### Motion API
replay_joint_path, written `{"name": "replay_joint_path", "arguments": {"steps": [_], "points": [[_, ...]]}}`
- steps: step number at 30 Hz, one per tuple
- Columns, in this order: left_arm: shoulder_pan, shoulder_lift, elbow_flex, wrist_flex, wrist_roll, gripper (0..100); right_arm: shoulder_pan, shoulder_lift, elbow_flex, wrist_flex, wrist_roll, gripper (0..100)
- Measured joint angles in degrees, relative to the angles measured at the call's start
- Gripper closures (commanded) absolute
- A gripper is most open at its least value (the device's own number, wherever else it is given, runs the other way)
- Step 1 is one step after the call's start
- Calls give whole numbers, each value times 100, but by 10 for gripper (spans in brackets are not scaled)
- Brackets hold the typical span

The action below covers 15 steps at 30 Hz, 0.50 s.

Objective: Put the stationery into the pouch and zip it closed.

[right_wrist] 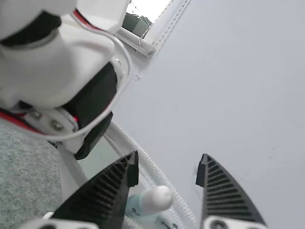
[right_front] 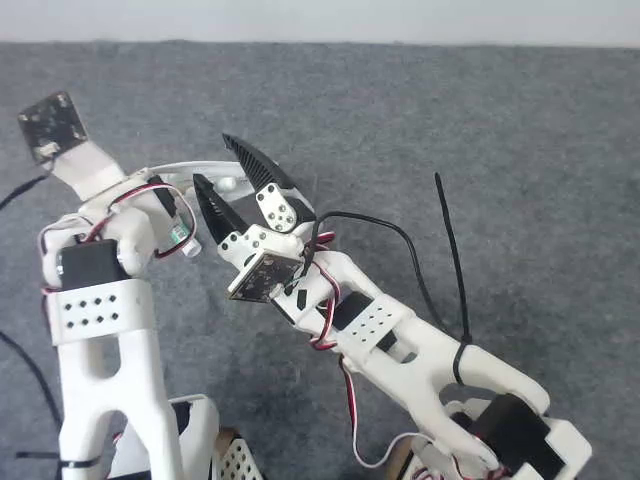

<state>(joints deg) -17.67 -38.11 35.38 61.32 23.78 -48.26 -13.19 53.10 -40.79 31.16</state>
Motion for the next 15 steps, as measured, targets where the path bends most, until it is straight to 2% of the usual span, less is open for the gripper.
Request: {"name": "replay_joint_path", "arguments": {"steps": [6,9,15], "points": [[0,0,53,0,0,988,-105,-316,369,26,0,814],[0,0,53,0,0,988,-185,-747,431,651,-70,814],[0,0,53,0,0,988,-255,-1521,360,2303,-1354,815]]}}
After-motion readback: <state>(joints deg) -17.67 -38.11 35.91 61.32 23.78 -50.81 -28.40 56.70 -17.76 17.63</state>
